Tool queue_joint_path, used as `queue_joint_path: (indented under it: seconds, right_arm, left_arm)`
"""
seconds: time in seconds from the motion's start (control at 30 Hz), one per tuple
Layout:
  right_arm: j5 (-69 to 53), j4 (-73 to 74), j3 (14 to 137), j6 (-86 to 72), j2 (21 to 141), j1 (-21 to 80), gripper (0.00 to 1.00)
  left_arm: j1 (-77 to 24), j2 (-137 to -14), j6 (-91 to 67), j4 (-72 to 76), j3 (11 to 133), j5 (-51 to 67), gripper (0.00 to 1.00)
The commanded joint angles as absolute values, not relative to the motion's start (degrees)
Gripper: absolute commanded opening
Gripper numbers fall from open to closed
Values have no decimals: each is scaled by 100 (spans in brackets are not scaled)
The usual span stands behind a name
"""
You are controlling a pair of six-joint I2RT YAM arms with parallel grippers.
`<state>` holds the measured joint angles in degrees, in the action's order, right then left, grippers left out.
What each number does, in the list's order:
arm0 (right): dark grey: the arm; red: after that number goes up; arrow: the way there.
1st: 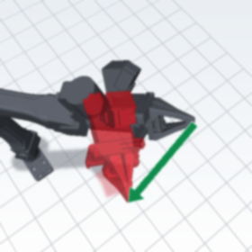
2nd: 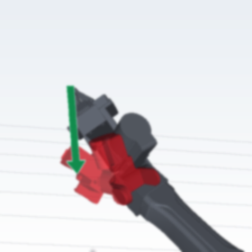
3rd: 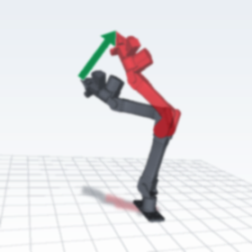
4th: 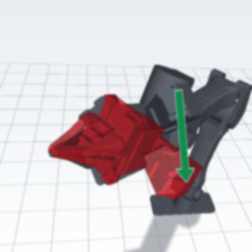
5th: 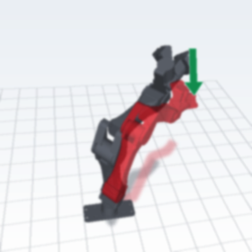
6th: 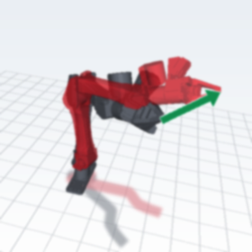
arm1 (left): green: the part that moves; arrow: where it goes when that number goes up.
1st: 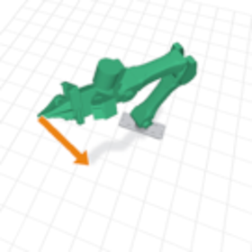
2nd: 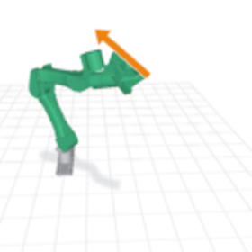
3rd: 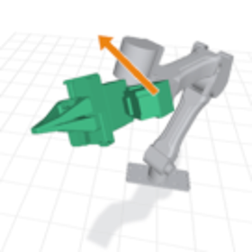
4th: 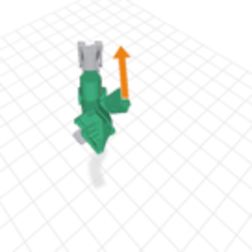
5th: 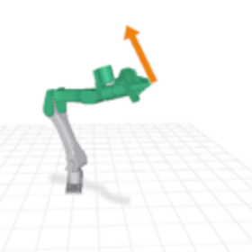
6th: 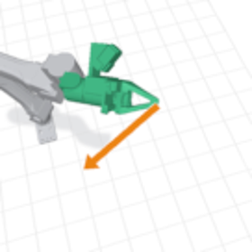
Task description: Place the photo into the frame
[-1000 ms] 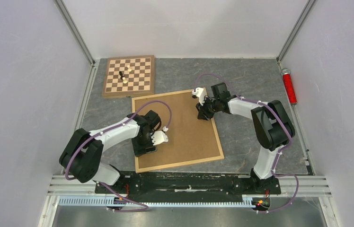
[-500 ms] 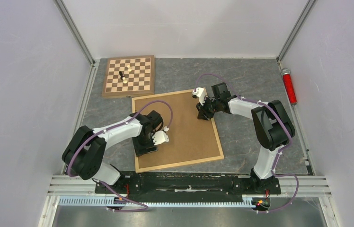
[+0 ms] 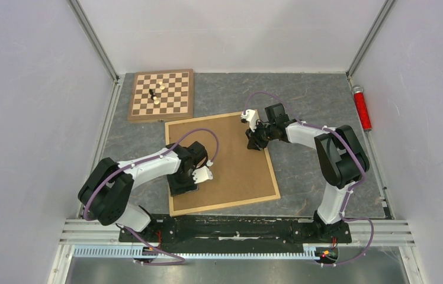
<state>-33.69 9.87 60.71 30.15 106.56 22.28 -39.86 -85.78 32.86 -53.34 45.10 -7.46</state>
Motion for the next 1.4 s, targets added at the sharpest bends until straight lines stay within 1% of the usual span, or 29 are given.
queue_joint_path:
  seconds: [0.0, 0.97, 1.2, 1.37]
  right_arm:
    - [-3103, 2206, 5686, 2965, 10925, 2224, 27]
    - [-3111, 2207, 5710, 2954, 10951, 2223, 27]
    - [-3103, 2212, 5704, 2966, 10952, 2223, 27]
    - [-3103, 2198, 5712, 2962, 10949, 2223, 27]
  left_arm:
    - [-4058, -8947, 2745, -3248, 4087, -140, 66]
    - [-4307, -9018, 2625, -3322, 4342, 118, 66]
    - [-4307, -8604, 2618, -3484, 4407, 19, 66]
    - [-4289, -8183, 2659, -3725, 4516, -303, 66]
